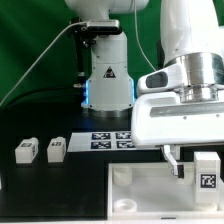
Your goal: Assemble one leg
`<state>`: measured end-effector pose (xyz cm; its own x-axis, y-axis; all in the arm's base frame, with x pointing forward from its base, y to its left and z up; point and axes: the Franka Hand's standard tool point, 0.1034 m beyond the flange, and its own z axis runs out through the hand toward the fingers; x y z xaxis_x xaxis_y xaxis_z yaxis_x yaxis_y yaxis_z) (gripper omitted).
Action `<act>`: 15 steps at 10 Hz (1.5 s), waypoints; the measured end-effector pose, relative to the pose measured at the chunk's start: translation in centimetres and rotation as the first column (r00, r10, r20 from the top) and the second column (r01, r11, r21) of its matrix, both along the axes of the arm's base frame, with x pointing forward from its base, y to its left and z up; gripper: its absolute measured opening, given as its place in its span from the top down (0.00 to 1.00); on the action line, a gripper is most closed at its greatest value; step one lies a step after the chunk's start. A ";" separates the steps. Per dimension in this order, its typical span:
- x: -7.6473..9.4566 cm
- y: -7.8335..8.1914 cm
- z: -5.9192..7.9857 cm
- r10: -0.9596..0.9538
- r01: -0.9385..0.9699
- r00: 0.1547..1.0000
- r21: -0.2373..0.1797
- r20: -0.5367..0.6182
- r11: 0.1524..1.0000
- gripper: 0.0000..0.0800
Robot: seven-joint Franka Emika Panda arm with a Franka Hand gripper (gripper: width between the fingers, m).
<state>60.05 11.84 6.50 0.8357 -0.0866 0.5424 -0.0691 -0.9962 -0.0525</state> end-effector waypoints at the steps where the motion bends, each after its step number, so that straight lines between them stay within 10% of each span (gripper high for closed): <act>1: 0.0 0.0 0.0 0.000 0.000 1.000 0.000 0.000 1.000 0.21; 6: -0.1 -0.1 -0.1 -0.001 0.001 1.000 0.004 -0.013 1.000 0.19; 11: 0.5 0.6 2.6 0.041 0.006 0.936 0.131 -0.351 0.991 0.19; 15: 1.3 -1.9 1.8 0.067 -0.032 0.834 0.073 -0.548 0.997 0.19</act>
Offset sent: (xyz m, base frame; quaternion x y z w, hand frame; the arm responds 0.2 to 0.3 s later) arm 0.0000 0.0000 0.0000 0.0000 0.0000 0.0000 1.0000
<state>61.36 9.95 8.35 0.9984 -0.0544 -0.0126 -0.0552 -0.9953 -0.0790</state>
